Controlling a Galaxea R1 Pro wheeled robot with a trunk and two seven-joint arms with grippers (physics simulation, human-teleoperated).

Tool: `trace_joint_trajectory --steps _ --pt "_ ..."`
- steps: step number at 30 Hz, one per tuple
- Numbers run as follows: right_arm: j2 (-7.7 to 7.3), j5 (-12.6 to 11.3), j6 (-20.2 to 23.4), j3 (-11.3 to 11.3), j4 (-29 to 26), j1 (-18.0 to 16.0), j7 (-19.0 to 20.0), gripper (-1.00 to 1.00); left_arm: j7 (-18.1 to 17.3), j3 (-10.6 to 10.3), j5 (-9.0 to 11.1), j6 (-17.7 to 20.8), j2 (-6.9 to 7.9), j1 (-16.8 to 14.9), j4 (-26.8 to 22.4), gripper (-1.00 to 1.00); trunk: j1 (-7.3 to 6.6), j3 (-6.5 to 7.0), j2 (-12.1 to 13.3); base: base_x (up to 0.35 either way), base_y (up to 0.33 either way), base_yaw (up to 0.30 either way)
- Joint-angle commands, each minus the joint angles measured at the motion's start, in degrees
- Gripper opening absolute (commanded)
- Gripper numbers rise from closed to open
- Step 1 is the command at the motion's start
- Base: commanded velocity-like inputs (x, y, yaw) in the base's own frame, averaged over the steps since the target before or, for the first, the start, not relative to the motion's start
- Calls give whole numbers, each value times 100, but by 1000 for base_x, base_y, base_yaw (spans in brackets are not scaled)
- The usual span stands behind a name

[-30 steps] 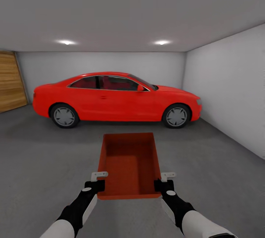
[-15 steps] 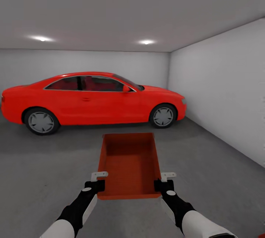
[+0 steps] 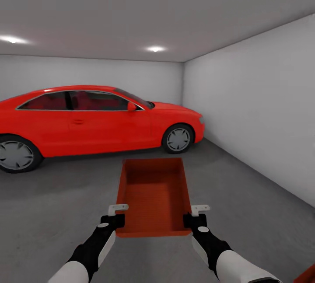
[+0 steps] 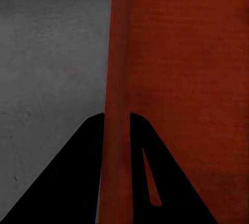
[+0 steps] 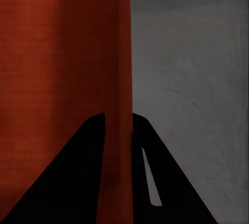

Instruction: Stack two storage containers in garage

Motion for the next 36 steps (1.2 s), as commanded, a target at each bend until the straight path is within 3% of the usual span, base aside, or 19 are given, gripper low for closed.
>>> trace_joint_trajectory --steps 1,15,36 --pt "-3 -114 -21 -285 16 -8 -530 -100 148 24 -81 -201 11 -2 -30 -100 4 -8 -6 322 0 -246" --pt "-3 -117 -21 -285 16 -8 -530 -100 148 35 -89 -201 7 -2 -36 -100 4 -8 -6 296 0 -191" --pt "-4 -114 -14 -285 16 -8 -527 -100 148 41 -99 -210 7 -2 -37 -100 4 -8 -6 10 0 -2"
